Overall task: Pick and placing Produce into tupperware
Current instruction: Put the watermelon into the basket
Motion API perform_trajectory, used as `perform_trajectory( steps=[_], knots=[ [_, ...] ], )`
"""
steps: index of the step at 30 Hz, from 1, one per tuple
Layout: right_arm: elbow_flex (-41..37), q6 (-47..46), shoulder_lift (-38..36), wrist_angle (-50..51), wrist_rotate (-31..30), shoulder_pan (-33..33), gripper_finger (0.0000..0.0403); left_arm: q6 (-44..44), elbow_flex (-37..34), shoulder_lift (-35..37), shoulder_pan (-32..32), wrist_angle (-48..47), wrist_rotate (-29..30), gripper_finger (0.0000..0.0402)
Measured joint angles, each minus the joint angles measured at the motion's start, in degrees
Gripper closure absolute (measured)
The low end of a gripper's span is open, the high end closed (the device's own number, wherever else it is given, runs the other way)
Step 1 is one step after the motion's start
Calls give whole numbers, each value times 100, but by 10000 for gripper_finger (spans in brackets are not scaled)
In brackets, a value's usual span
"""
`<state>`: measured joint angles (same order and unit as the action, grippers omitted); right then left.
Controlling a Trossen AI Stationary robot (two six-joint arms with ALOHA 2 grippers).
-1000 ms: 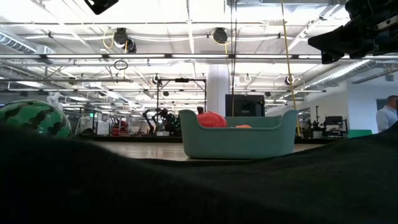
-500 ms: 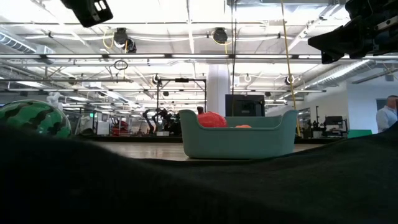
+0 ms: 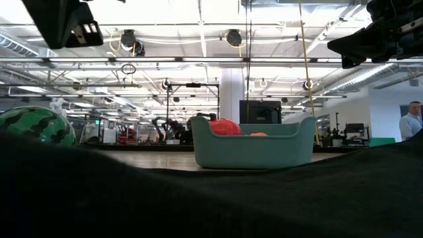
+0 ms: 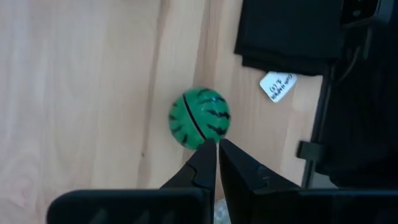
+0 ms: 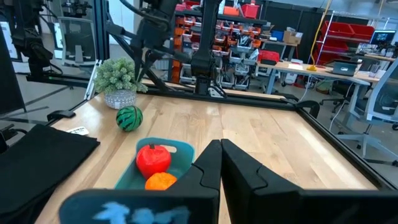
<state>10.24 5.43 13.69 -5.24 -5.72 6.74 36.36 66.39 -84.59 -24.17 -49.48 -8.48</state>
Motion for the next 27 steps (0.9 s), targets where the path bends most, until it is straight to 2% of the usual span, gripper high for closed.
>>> perform_trajectory(
  steps=[8,12,15,20,27],
  knots=[
    [0,-2,0,12,0,0,403,-4,69,-18,-46,-7,-69,380],
    [0,-2,1,16,0,0,403,-335,212,-18,-127,47,-97,378],
    [0,-4,1,33,0,0,403,-441,362,-18,-179,318,-269,358],
    [0,-4,0,38,1,0,403,-457,435,-16,-235,685,-537,276],
    [0,-4,-1,40,0,0,403,-306,435,-16,-227,676,-543,118]
  ],
)
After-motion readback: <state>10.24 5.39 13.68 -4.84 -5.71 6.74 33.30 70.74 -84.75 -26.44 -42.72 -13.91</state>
